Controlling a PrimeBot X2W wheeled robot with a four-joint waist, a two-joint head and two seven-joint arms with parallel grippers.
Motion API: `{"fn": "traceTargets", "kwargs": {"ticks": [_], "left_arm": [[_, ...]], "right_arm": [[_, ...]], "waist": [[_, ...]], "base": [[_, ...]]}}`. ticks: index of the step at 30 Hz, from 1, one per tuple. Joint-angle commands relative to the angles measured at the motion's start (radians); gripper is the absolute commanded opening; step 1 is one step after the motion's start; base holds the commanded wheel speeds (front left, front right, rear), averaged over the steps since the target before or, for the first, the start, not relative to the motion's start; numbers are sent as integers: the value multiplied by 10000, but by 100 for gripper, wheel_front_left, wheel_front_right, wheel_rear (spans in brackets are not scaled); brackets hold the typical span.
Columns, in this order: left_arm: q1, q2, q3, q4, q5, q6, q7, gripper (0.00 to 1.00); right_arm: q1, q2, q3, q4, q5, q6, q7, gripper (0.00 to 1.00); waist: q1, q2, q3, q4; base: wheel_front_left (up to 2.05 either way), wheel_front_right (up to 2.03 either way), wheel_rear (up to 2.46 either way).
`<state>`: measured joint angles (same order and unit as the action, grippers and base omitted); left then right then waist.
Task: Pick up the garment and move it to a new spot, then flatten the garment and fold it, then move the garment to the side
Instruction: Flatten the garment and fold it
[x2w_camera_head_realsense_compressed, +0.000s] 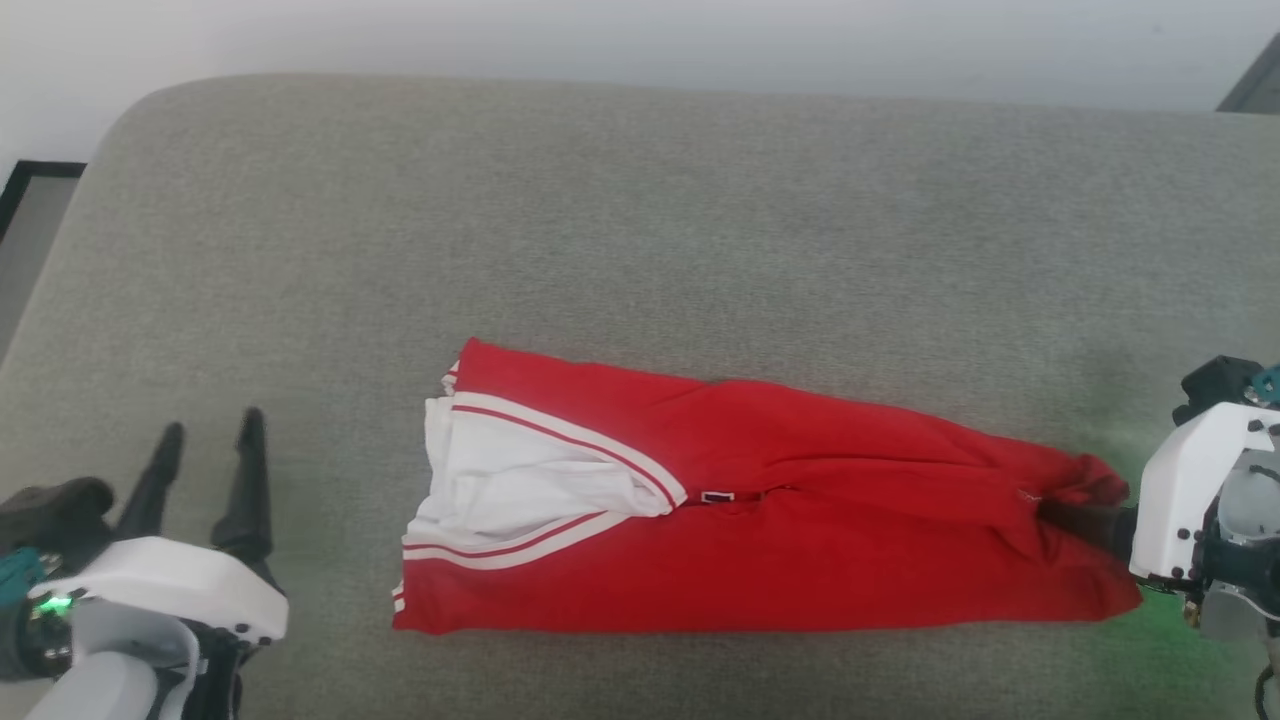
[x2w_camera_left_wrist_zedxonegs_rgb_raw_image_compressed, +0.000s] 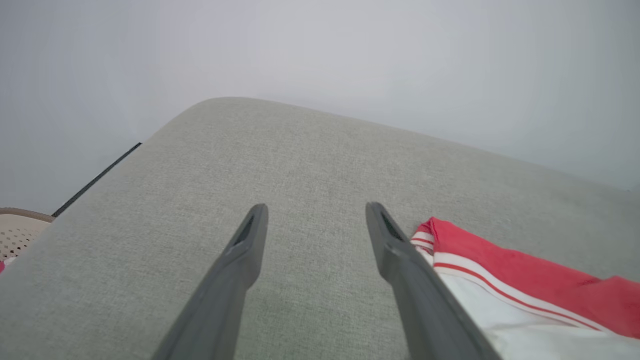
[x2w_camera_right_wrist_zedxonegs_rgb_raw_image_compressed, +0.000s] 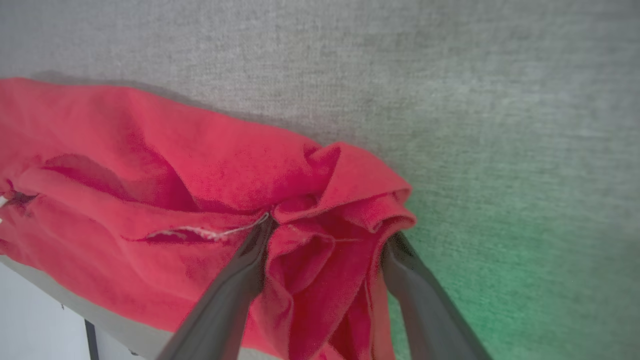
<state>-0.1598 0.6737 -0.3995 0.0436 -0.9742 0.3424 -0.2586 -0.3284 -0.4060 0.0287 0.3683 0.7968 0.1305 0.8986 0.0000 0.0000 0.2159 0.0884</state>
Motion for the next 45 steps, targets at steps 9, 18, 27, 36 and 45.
{"fn": "traceTargets", "kwargs": {"ticks": [9,18,27,36,45], "left_arm": [[1146,-1639,2298,-1,1633,-1196,-69,100],[1484,-2448,3303,168,2447,-2053,-71,100],[1358,-2867,3708,360,2904,-2504,-71,100],[1167,-3105,3898,497,3236,-2811,-73,100],[1282,-3213,4038,611,3403,-2985,-73,100]], "right_arm": [[-98,-9,491,565,953,-1,27,0],[-295,-871,-488,574,1118,-9,-362,0],[-696,-1826,-1455,1204,620,-7,-653,0],[-1183,-1898,-1619,1574,558,-7,-675,0],[-547,-1322,-941,-556,1659,-1,106,0]], "waist": [[0,0,4,334],[0,0,-93,188],[0,0,105,-82],[0,0,122,-299],[0,0,-129,-409]], "base": [[0,0,0],[0,0,0],[0,0,0],[0,0,0],[0,0,0]]}}
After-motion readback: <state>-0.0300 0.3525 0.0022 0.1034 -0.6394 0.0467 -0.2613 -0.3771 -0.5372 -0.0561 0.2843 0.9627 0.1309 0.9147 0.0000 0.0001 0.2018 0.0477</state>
